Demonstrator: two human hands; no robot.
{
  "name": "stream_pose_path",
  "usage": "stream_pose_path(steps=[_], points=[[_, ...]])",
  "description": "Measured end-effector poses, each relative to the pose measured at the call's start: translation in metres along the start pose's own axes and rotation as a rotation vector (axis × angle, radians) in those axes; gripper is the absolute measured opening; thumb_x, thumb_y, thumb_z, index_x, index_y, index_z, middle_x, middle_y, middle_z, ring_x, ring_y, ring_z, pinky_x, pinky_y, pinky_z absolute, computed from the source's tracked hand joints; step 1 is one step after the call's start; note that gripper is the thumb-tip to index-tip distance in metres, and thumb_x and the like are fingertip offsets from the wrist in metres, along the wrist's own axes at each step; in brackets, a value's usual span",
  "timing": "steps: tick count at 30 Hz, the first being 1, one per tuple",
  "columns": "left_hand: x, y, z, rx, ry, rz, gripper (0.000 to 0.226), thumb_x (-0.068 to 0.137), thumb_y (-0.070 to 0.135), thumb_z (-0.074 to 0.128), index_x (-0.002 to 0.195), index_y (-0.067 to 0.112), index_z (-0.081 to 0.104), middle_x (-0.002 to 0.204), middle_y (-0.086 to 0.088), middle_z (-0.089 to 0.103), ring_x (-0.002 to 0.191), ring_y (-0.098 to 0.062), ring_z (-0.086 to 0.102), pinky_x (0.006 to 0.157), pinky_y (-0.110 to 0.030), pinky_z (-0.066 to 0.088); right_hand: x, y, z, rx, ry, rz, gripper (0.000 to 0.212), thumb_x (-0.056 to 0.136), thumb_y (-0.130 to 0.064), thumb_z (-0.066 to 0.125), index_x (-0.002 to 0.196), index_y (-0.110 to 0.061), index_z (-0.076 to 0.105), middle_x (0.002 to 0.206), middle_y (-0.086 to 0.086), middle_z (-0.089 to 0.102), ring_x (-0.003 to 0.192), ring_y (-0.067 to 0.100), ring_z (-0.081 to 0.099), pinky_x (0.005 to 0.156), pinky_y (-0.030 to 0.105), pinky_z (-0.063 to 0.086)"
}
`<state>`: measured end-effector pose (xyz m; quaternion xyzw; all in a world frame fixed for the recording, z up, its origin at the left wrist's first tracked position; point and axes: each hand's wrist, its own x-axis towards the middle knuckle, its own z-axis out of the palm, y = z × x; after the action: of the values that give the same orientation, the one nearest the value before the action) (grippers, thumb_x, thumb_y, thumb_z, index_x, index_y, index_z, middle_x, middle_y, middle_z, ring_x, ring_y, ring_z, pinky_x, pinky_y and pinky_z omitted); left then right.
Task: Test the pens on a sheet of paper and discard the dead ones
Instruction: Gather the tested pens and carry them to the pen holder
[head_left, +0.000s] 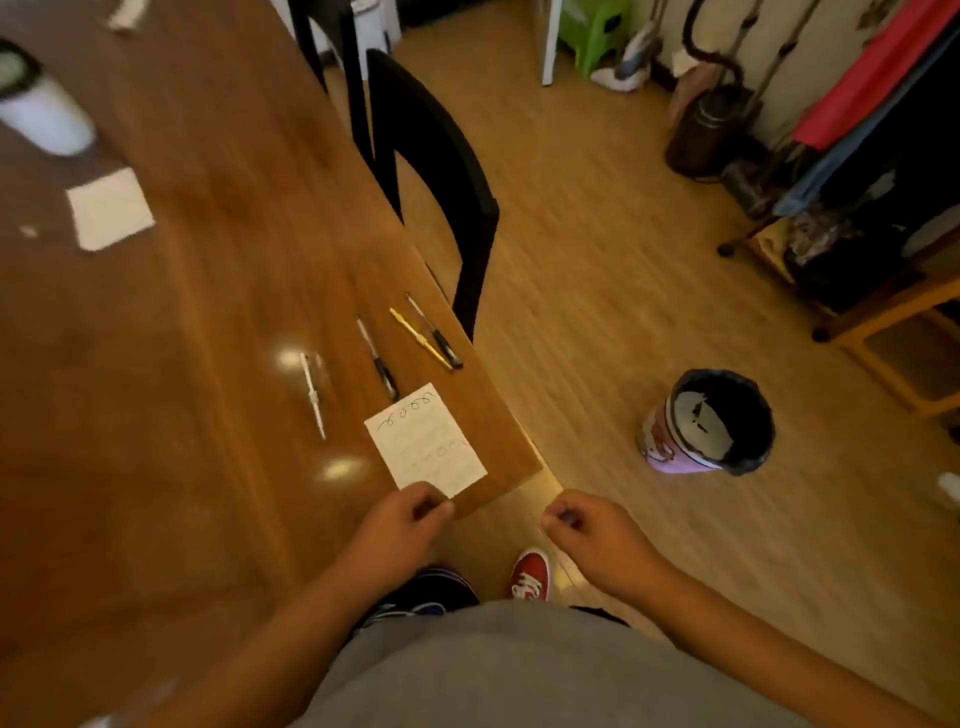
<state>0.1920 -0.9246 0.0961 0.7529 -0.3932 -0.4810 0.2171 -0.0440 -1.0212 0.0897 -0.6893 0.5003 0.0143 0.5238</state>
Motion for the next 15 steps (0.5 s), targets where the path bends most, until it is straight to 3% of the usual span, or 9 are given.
stream_pose_path(steps=[3, 8, 10, 15], points=[[0.004, 0.014, -0.01, -0.09, 0.087, -0.018, 0.011, 0.096, 0.033, 0.056, 0.097, 0.027, 0.065, 0.1, 0.009, 0.066, 0.096, -0.011, 0.063, 0.085, -0.029, 0.055, 0.036, -0.037, -0.014, -0.023, -0.069, -0.129, 0.007, 0.093, -0.035, 0.061, 0.089, -0.037, 0.066, 0.085, -0.014, 0.067, 0.081, 0.002, 0.062, 0.073, 0.024, 0.053], [0.032, 0.017, -0.035, -0.148, 0.274, -0.109, 0.007, 0.095, 0.035, 0.057, 0.096, 0.032, 0.064, 0.103, 0.015, 0.063, 0.091, -0.008, 0.062, 0.07, -0.024, 0.055, 0.099, -0.083, -0.014, -0.09, -0.126, -0.165, 0.011, 0.093, -0.045, 0.056, 0.091, -0.037, 0.064, 0.086, -0.018, 0.065, 0.08, 0.004, 0.063, 0.063, 0.018, 0.051], [0.053, 0.017, -0.049, -0.154, 0.326, -0.172, 0.006, 0.095, 0.037, 0.058, 0.094, 0.032, 0.062, 0.103, 0.015, 0.062, 0.089, -0.008, 0.062, 0.06, -0.019, 0.052, 0.128, -0.098, -0.012, -0.133, -0.094, -0.163, 0.012, 0.093, -0.046, 0.056, 0.091, -0.036, 0.063, 0.085, -0.019, 0.063, 0.078, 0.005, 0.061, 0.061, 0.018, 0.047], [0.117, 0.019, -0.082, -0.016, 0.443, -0.249, 0.014, 0.094, 0.04, 0.057, 0.086, 0.029, 0.054, 0.078, 0.005, 0.063, 0.069, -0.01, 0.062, 0.053, -0.026, 0.048, 0.197, -0.13, -0.011, -0.239, 0.033, -0.102, 0.014, 0.094, -0.041, 0.056, 0.09, -0.029, 0.062, 0.079, -0.008, 0.063, 0.072, 0.01, 0.061, 0.061, 0.029, 0.054]])
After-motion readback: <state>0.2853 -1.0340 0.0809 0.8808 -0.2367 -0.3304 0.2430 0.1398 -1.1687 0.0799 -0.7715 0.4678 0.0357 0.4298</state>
